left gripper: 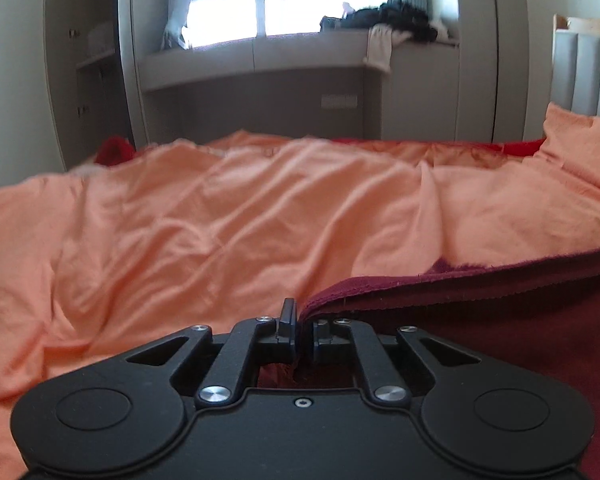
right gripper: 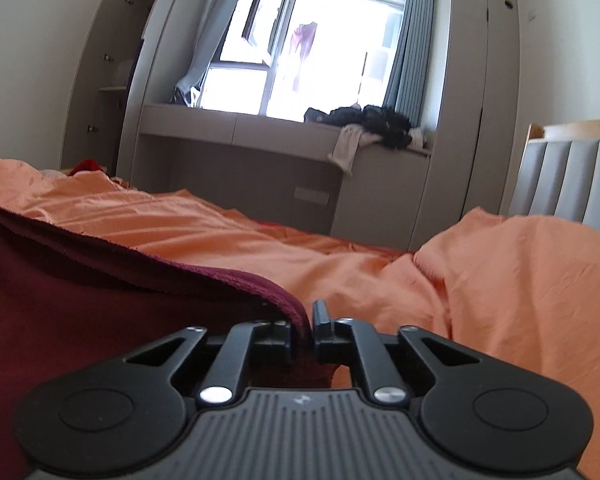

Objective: Fold small clothes
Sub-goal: 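Lower the folded hem onto the shirt and open both grippers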

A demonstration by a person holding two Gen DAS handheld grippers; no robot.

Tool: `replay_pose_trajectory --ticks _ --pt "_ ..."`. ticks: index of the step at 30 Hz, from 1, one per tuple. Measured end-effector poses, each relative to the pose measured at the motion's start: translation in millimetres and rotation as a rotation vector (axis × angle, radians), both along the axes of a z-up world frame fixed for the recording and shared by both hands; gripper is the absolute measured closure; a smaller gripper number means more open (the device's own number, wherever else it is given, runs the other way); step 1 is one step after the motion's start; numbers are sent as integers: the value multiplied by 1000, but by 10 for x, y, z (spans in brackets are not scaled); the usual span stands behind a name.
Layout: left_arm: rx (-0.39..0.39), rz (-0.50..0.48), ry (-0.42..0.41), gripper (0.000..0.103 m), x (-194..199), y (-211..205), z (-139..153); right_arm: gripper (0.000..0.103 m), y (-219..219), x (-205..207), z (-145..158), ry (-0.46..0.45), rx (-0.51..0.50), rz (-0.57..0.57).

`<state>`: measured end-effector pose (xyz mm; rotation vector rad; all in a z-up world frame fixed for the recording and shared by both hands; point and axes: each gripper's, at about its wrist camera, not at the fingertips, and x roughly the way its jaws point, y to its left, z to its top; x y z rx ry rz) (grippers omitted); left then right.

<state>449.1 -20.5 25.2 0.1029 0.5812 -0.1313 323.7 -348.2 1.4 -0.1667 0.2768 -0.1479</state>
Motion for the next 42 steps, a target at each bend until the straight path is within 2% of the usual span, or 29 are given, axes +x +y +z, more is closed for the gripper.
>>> replay_pose_trajectory --ticks 2,4,5,6,7,9,11,12,13,17,19,24,28,31,34,37,40,42 --pt "-18 7 27 82 35 28 -35 70 -35 13 -1 17 6 1" --pt "-41 23 45 76 59 90 -39 48 -71 -22 -15 27 18 -3" --pt "-53 26 51 70 65 116 -33 42 -100 -25 -12 30 24 -5" --pt "-61 31 56 66 68 132 -25 28 -123 -35 -8 32 29 -10" --pt "-70 38 61 59 69 154 -19 20 -143 -53 -4 28 32 -14" --pt "-86 58 63 47 57 207 -9 16 -198 -65 15 24 40 -26" --pt "-95 80 50 26 16 253 9 9 -220 -81 21 27 41 -40" --pt "-94 91 44 22 -5 273 8 1 -234 -80 14 28 37 -53" --pt "-85 104 43 18 -21 284 -5 0 -247 -80 0 30 29 -70" --pt "0 153 72 18 -8 273 -125 0 -340 -11 -106 52 13 -167" --pt "2 162 90 19 -1 300 -169 0 -409 8 -132 55 30 -195" --pt "-12 180 11 15 -230 369 10 0 -510 -142 -52 3 77 -225" --pt "-64 164 -66 2 -578 439 221 0 -506 -344 70 -37 107 -197" --pt "-127 121 -109 1 -906 479 332 0 -446 -433 120 -38 114 -163" --pt "-164 69 -100 1 -1180 493 377 0 -348 -366 124 -4 96 -123" --pt "-194 38 -75 1 -1448 534 349 0 -197 -127 48 54 13 -100" --pt "-206 13 -32 1 -1690 588 304 0 -121 191 -75 118 -56 -126" --pt "-214 -1 -10 1 -1833 639 280 0 -143 365 -90 139 -42 -154"
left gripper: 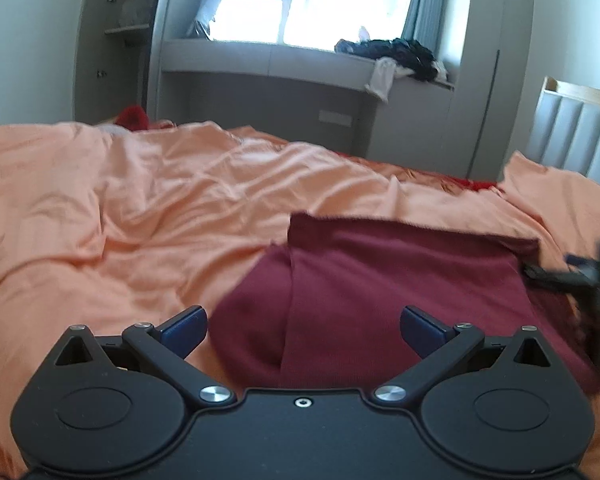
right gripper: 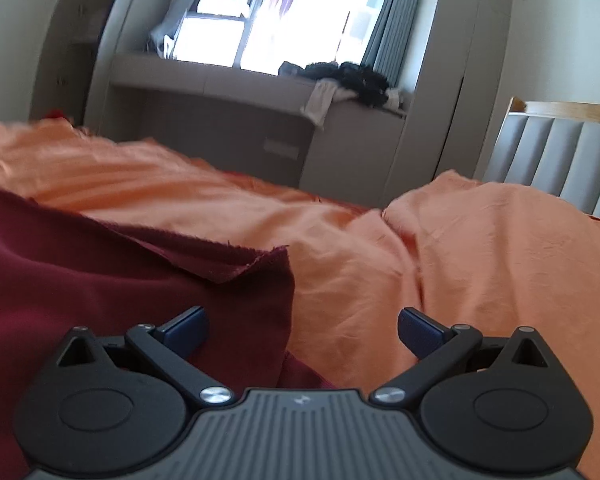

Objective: Fold small clothes

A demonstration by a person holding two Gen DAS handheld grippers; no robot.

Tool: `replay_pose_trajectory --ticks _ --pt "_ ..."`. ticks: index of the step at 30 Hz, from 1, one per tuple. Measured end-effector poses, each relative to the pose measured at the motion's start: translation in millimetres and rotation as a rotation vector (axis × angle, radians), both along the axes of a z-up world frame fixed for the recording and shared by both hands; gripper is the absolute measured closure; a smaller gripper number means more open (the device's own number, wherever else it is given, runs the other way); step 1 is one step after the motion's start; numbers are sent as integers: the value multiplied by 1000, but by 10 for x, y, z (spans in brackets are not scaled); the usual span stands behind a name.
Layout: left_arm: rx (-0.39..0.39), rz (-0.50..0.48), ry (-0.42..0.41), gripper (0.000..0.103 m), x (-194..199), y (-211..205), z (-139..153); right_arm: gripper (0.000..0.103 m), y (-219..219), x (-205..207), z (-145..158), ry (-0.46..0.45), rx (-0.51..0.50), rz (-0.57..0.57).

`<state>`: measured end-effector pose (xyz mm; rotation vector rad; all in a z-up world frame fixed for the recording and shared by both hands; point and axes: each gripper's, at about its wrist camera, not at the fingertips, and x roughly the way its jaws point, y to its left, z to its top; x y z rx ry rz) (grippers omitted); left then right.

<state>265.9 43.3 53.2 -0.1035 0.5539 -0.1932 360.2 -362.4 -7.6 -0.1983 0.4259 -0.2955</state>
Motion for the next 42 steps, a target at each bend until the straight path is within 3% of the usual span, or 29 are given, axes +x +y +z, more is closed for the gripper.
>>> replay_pose_trajectory --ticks 3,7,12,18,22,26,30,34,39,42 --pt "-31 -28 27 1 -174 53 -57 0 -113 132 115 -70 63 -95" --pt "-96 -119 84 1 -284 30 -252 0 -191 -2 284 -118 111 -156" --pt "-144 -209 81 1 -253 -91 -466 0 135 -674 390 -144 144 5" --pt "-236 -212 85 1 -28 -110 -583 0 643 -1378 288 -195 222 133" --pt "-251 -211 40 1 60 -67 -673 0 863 -1488 232 -209 299 138" --pt "-396 -177 26 1 88 96 -753 0 1038 -1453 145 -212 341 169" --pt "-504 -148 8 1 63 260 -835 0 1235 -1373 27 -168 295 223" --pt "-498 -137 -16 1 21 276 -868 0 1427 -1344 -187 -161 211 211" --pt "-424 -141 -38 1 -26 197 -896 0 1522 -1470 -423 -247 240 153" --pt "-422 -146 -38 1 -33 211 -904 0 1536 -1493 -453 -270 226 149"
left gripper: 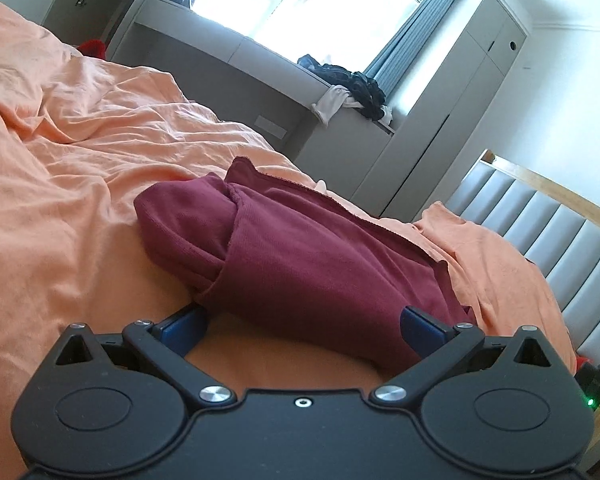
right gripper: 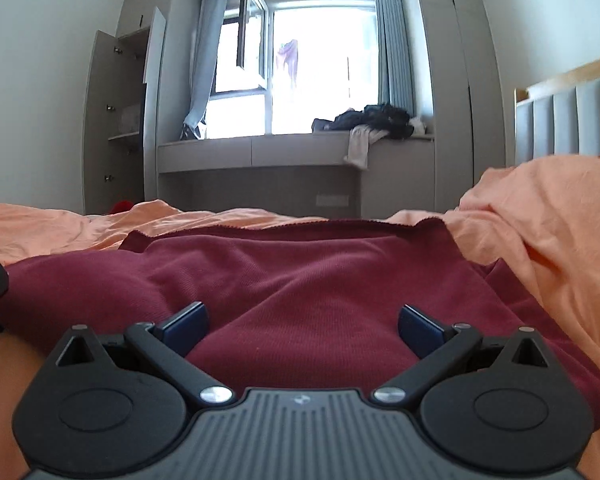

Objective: Fold small clothes

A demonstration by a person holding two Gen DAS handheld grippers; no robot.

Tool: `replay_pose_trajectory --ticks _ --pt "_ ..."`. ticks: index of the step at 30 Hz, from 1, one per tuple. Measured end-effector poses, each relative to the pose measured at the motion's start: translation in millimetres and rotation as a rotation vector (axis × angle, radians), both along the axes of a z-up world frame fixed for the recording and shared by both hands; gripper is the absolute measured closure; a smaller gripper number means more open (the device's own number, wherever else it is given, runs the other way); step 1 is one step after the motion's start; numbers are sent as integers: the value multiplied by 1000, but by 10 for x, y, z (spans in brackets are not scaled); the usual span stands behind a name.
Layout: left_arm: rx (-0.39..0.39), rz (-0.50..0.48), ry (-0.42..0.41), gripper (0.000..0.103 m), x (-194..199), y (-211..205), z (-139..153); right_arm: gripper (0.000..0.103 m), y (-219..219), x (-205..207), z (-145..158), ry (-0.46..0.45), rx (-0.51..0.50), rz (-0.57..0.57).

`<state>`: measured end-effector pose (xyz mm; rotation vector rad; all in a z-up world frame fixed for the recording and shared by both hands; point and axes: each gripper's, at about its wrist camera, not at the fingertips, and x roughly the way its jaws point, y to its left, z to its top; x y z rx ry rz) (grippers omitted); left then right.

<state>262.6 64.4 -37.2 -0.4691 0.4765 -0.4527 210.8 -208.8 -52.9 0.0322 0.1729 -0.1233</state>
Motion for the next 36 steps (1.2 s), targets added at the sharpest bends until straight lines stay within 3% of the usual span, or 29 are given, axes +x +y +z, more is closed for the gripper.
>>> replay_pose_trajectory --ticks 10,18,23,27,36 --pt "-58 11 32 1 49 90 -25 1 -29 16 -28 -20 21 -4" --pt "8 36 19 1 82 -7 -17 1 -30 1 -42 -22 21 -10" --pt "-6 144 67 1 167 -88 41 0 40 -13 -53 -28 3 -38" --pt "32 234 122 0 319 -239 131 0 70 -21 -66 -31 -13 -50" --pt "60 291 148 1 452 -282 179 0 54 -46 -54 -28 -12 -45"
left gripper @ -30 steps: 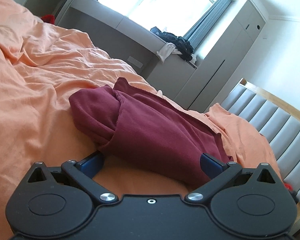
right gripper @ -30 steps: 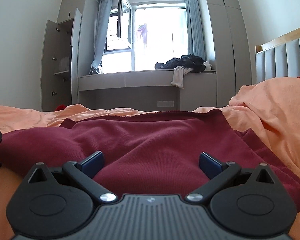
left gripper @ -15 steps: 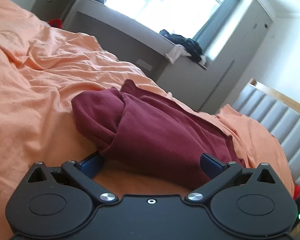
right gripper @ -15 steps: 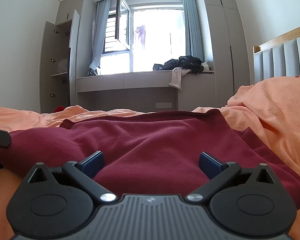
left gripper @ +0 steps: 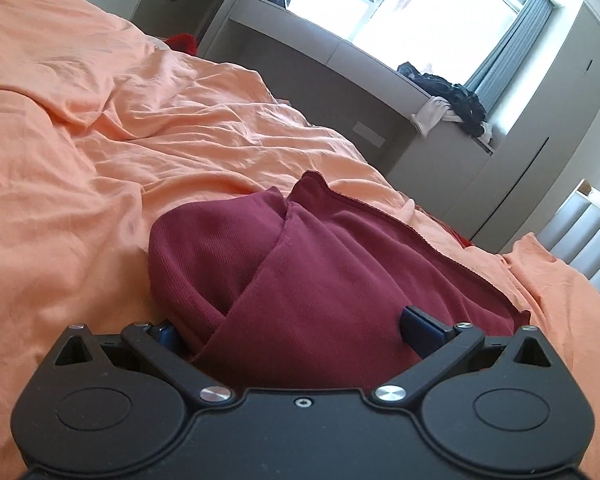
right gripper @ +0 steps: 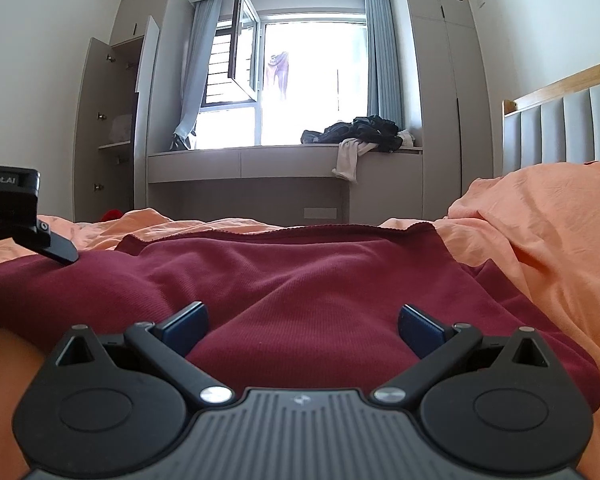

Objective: Fold small clothes

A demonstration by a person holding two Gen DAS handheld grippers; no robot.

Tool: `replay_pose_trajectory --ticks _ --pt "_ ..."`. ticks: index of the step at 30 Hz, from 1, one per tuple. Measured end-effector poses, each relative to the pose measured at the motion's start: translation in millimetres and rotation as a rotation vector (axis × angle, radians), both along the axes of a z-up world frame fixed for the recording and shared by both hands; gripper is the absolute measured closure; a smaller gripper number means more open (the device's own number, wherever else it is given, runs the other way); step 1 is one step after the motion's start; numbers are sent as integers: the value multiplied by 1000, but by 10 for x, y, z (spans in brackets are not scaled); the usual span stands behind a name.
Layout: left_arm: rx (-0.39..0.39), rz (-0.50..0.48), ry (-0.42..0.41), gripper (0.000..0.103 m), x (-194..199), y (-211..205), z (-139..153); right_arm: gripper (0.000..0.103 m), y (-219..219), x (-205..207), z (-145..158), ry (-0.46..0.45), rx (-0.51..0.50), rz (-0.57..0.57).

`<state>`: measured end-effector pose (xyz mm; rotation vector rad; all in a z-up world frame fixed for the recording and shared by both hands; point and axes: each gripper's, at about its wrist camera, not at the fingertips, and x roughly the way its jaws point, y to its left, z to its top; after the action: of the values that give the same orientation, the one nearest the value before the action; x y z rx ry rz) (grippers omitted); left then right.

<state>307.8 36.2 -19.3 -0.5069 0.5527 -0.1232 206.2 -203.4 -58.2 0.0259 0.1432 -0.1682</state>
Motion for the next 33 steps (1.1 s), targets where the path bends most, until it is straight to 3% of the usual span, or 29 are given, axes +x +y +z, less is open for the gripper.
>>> replay_pose_trajectory --ticks 3,6,10,12,14,20,28,33 --pt "8 9 -6 1 -17 -17 -10 0 14 -1 8 2 -4 -9" --pt "67 23 -1 7 -69 -87 17 0 36 -5 18 4 -19 -16" --pt "58 64 2 14 -95 -117 65 0 41 -14 35 12 -33 -17" --pt "52 85 4 23 -76 -103 84 0 30 -17 55 21 -36 -5" --pt "56 97 -8 40 -69 -94 111 0 13 -22 89 31 -48 13" --pt "112 60 -42 76 9 -222 309 0 -74 -82 218 77 -64 89" --pt "211 -132 -231 81 46 -762 980 0 -333 -234 423 76 -99 99" --pt "258 -270 -304 81 -36 -1295 1243 0 -775 -311 607 69 -126 -85"
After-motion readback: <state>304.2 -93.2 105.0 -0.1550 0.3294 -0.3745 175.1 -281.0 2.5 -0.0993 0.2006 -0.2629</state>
